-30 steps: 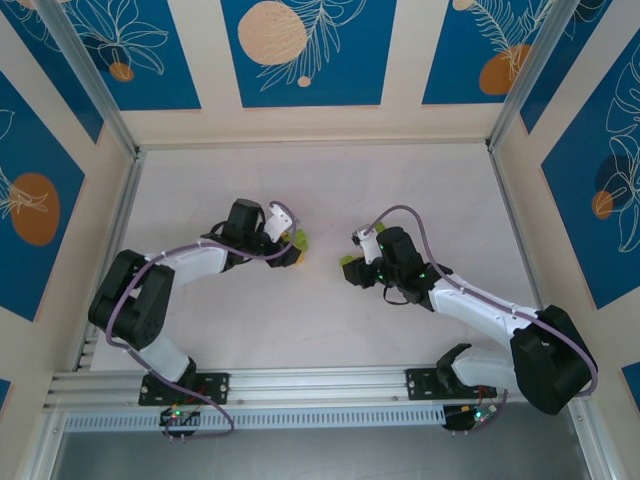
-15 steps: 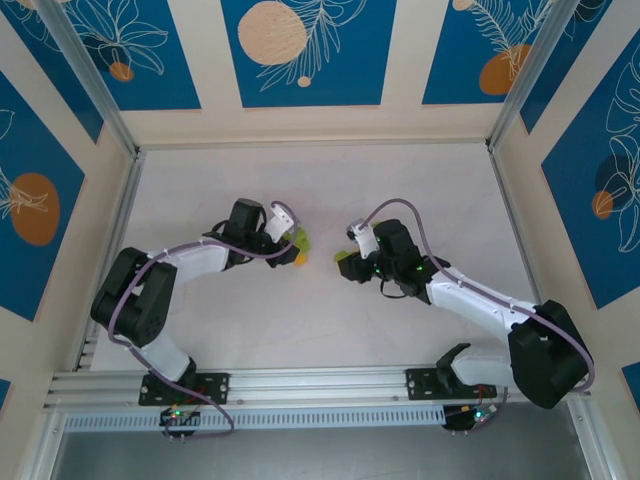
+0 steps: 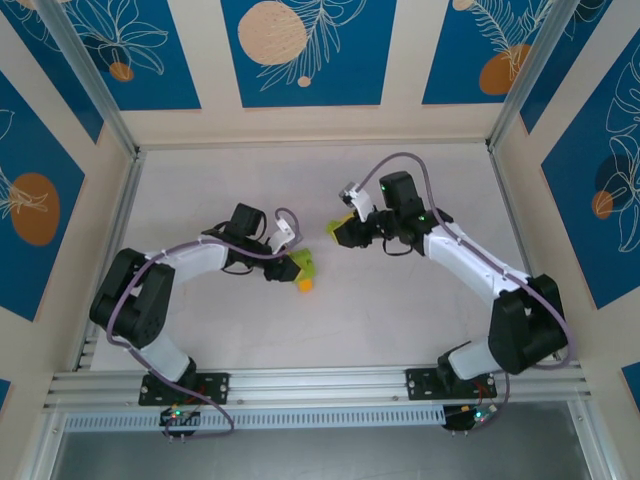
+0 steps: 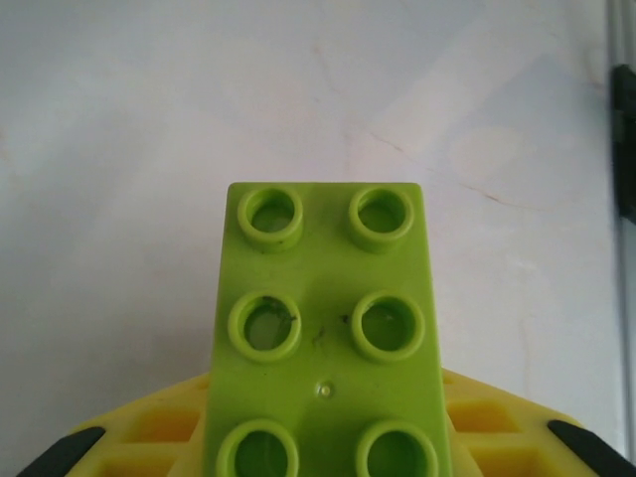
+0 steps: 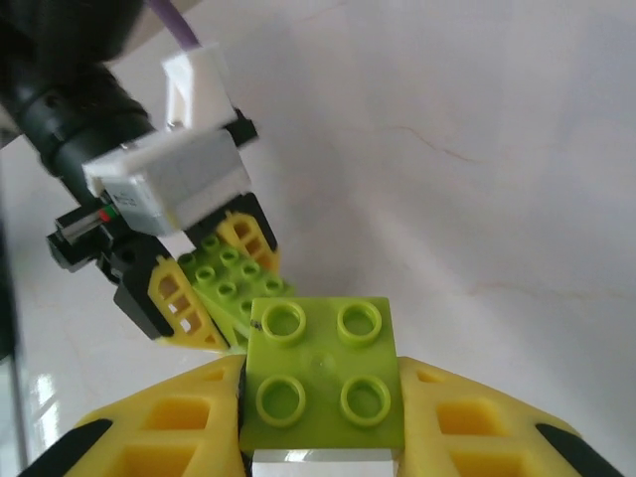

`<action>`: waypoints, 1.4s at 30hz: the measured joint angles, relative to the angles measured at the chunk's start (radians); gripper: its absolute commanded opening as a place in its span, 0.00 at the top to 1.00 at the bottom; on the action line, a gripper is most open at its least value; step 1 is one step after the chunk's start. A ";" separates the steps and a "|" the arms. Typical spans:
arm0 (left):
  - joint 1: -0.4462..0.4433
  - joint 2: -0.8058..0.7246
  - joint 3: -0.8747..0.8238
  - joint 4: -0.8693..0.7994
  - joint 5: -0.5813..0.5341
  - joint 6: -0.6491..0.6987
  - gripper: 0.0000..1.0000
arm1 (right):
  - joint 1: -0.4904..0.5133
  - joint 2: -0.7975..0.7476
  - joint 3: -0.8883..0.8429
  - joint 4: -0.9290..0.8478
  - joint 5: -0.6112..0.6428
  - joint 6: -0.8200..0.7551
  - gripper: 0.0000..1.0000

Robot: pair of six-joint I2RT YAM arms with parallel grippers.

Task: Assemble a carrot with lego

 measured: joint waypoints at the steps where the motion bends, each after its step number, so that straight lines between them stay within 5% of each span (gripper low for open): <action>1: 0.000 -0.010 -0.003 -0.010 0.013 0.007 0.99 | 0.000 0.031 0.036 -0.029 -0.035 -0.023 0.89; 19: -0.015 -0.126 -0.026 -0.013 0.003 0.078 1.00 | -0.011 0.360 0.393 -0.440 -0.366 -0.358 0.96; 42: -0.019 -0.042 0.141 -0.230 0.090 0.209 1.00 | 0.009 0.432 0.433 -0.610 -0.460 -0.555 0.96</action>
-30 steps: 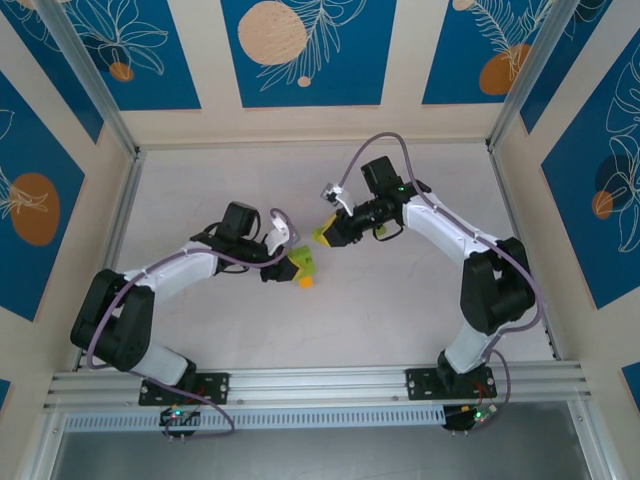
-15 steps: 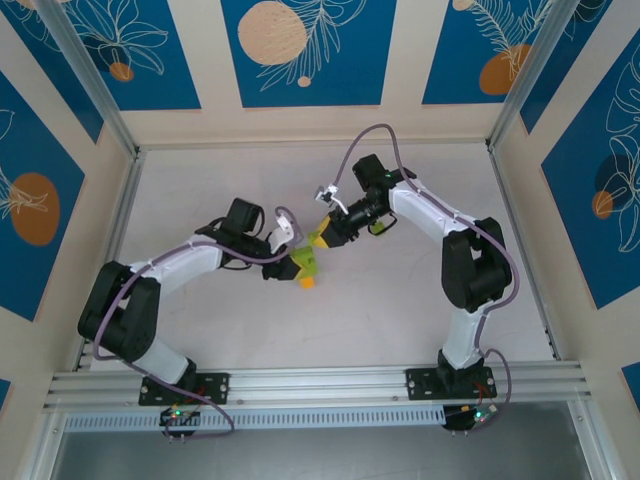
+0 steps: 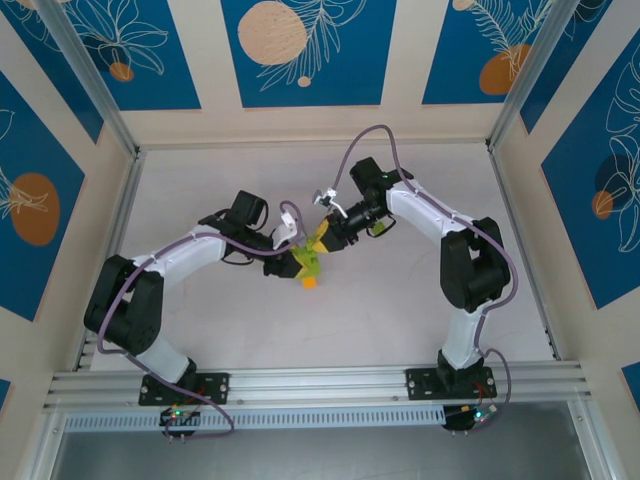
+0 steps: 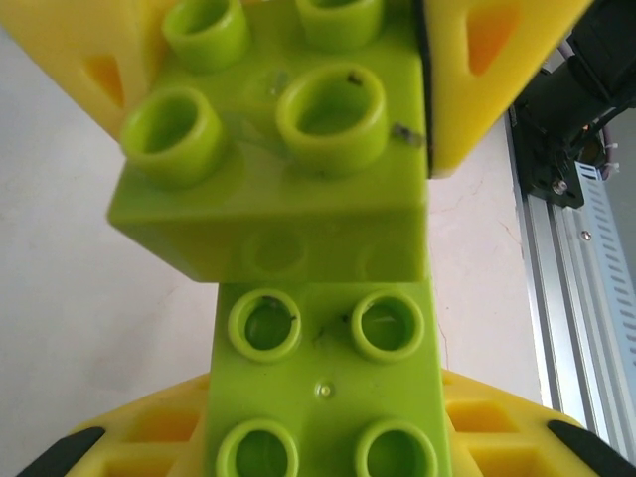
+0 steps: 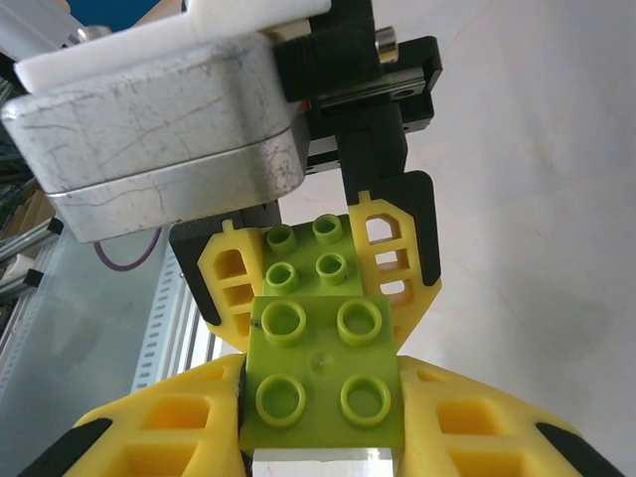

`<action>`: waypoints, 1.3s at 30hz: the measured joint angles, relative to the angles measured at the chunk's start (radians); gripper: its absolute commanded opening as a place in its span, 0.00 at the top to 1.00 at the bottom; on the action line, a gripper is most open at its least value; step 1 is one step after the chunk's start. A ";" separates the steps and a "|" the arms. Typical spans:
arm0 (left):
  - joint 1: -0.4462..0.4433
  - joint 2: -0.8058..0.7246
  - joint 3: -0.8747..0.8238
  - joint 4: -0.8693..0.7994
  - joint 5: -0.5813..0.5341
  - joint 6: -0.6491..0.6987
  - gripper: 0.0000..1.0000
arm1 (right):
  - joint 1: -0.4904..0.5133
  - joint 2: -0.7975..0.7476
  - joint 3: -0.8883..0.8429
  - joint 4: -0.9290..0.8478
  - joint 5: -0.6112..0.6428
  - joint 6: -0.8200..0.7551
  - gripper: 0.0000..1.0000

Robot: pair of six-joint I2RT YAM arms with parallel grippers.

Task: Assemble a carrot with lego

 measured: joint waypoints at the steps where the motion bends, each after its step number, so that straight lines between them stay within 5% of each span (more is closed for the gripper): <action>1: 0.000 0.001 0.002 -0.013 0.000 0.004 1.00 | 0.000 0.004 0.000 -0.007 -0.004 -0.005 0.96; 39: 0.047 0.062 0.045 -0.172 0.080 0.074 1.00 | 0.022 0.056 0.008 -0.059 -0.034 -0.050 0.97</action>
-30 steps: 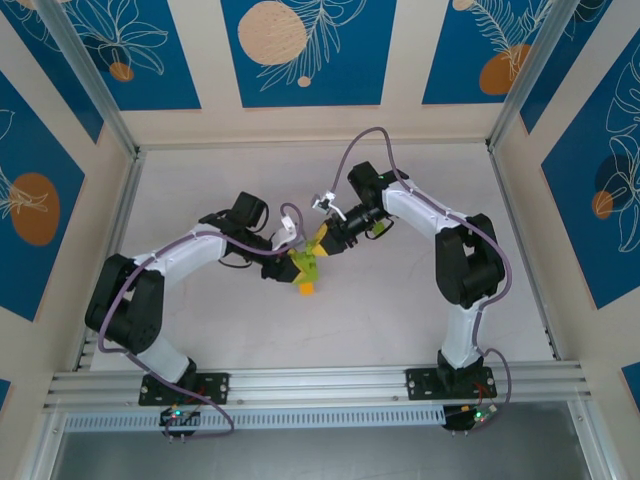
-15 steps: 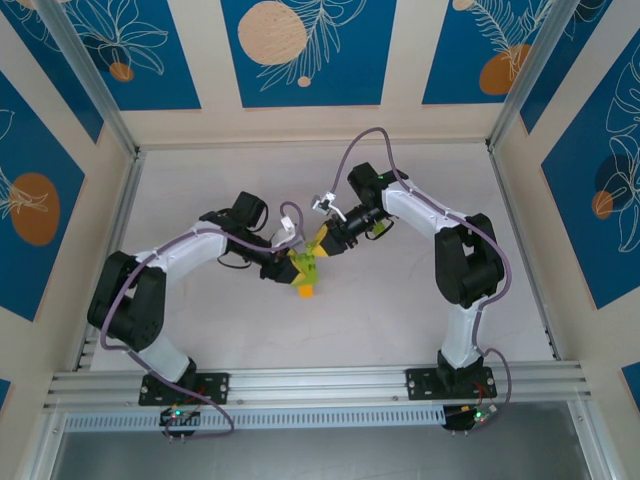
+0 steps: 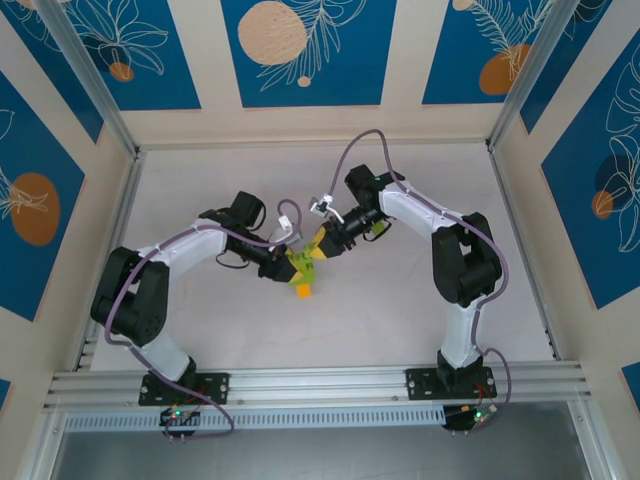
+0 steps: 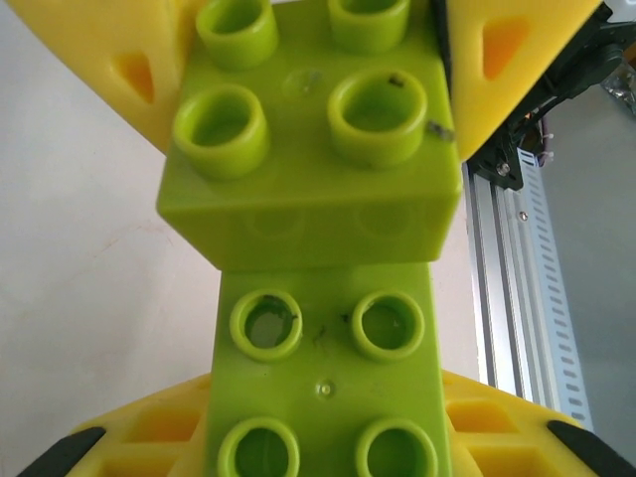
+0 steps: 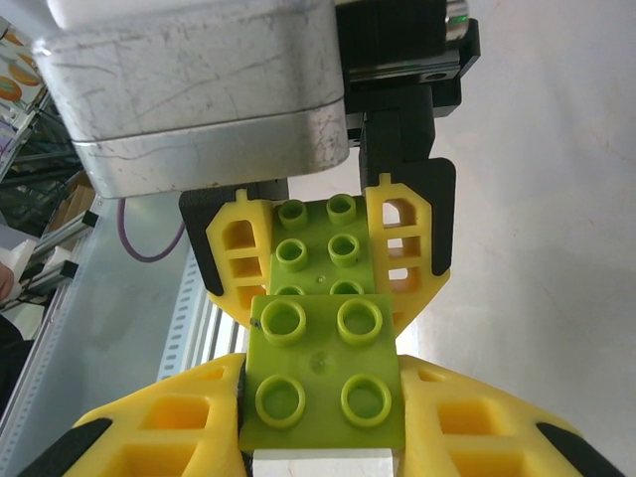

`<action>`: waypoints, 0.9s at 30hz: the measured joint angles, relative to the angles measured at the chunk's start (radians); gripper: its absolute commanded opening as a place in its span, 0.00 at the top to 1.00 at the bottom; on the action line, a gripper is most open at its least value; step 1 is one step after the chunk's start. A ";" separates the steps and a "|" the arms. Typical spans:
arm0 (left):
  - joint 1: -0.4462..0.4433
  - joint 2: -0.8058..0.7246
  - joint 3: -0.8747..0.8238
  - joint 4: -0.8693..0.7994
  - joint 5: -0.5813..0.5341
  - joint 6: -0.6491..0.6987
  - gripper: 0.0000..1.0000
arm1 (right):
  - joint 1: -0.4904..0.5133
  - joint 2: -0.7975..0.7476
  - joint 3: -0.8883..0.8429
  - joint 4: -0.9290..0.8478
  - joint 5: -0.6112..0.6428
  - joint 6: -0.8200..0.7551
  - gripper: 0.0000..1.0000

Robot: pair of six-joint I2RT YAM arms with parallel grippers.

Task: Assemble a carrot with lego

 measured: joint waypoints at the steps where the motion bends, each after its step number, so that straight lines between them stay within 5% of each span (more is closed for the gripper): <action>1: 0.000 0.001 0.000 -0.003 -0.002 0.000 1.00 | 0.001 0.002 0.000 0.001 0.002 0.000 0.97; 27: 0.040 0.004 0.000 -0.056 0.037 -0.027 1.00 | 0.024 0.013 -0.014 0.070 0.002 0.008 0.97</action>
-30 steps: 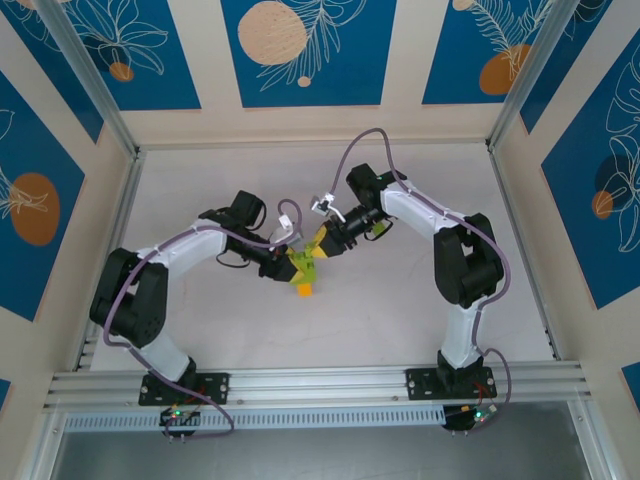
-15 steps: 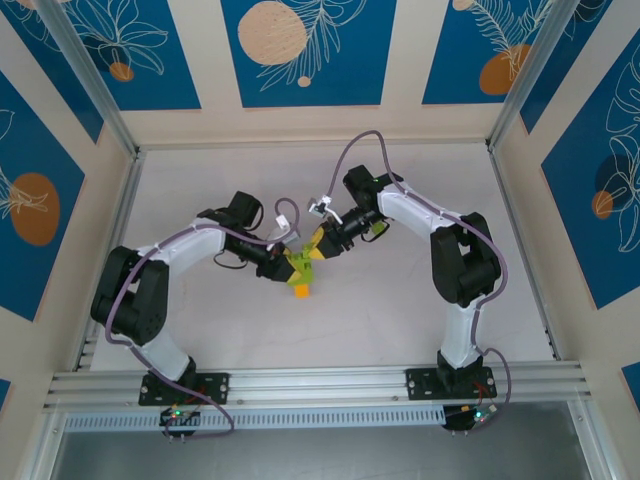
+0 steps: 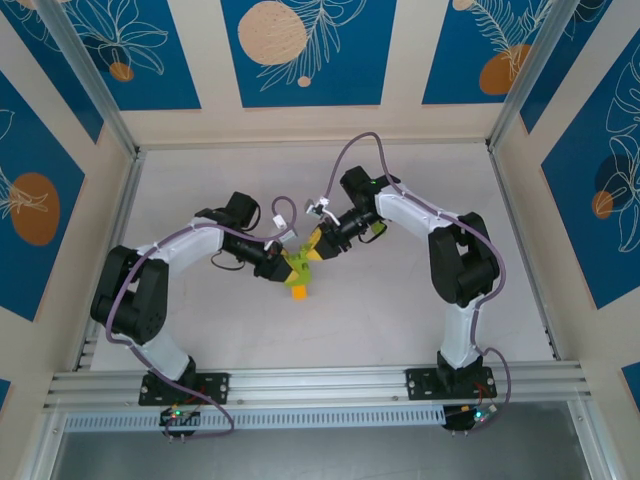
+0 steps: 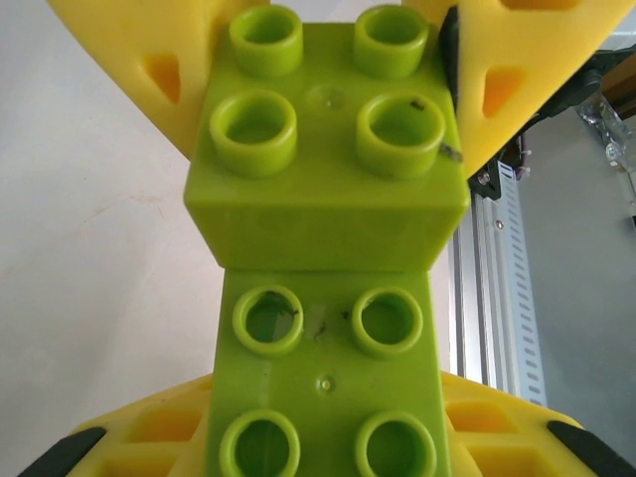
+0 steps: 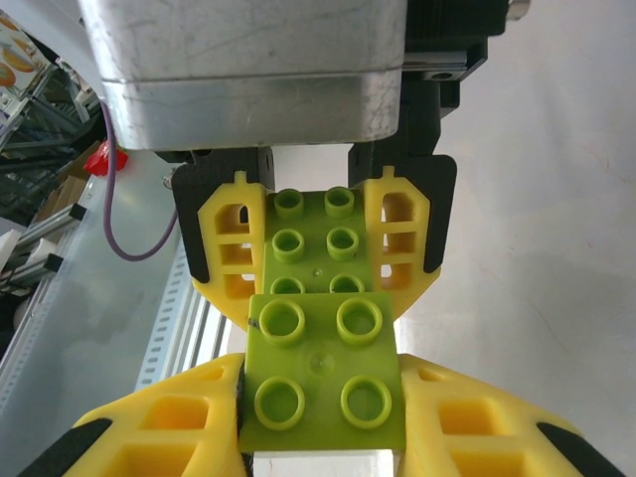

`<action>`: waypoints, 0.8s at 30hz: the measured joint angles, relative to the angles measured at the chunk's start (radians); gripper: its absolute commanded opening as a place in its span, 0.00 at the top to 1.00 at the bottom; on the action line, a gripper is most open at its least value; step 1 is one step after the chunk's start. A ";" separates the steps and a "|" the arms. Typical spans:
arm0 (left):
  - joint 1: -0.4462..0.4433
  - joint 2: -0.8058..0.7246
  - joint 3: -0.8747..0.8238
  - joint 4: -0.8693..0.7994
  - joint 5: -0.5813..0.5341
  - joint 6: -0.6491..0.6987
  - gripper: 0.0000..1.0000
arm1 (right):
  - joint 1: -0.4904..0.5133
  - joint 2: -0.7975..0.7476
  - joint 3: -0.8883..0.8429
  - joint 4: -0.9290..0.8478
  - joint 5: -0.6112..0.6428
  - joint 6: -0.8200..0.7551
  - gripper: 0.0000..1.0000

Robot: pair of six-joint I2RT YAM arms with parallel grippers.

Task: Assemble a carrot with lego

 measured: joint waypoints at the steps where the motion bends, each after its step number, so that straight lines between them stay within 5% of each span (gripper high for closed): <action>1: 0.002 0.000 0.000 -0.003 -0.003 0.000 1.00 | 0.002 0.003 0.002 -0.001 0.000 0.000 0.97; 6: 0.002 0.000 0.000 -0.012 -0.008 0.000 1.00 | 0.004 0.008 0.003 -0.002 0.000 0.000 0.94; 9: 0.003 0.000 0.000 -0.011 -0.009 0.000 1.00 | 0.004 0.008 0.006 -0.001 0.004 0.008 0.83; 10: 0.003 0.000 0.000 -0.010 -0.009 -0.001 1.00 | 0.004 0.008 0.007 0.000 0.005 0.012 0.70; 18: 0.025 0.002 0.063 0.103 0.035 -0.012 1.00 | -0.014 -0.040 -0.064 0.080 0.106 0.136 0.19; 19: 0.027 0.002 0.072 0.121 0.040 -0.015 1.00 | -0.027 -0.068 -0.094 0.117 0.126 0.169 0.00; 24: 0.027 0.002 0.076 0.164 0.030 -0.042 1.00 | -0.109 -0.256 -0.222 0.331 0.214 0.287 0.01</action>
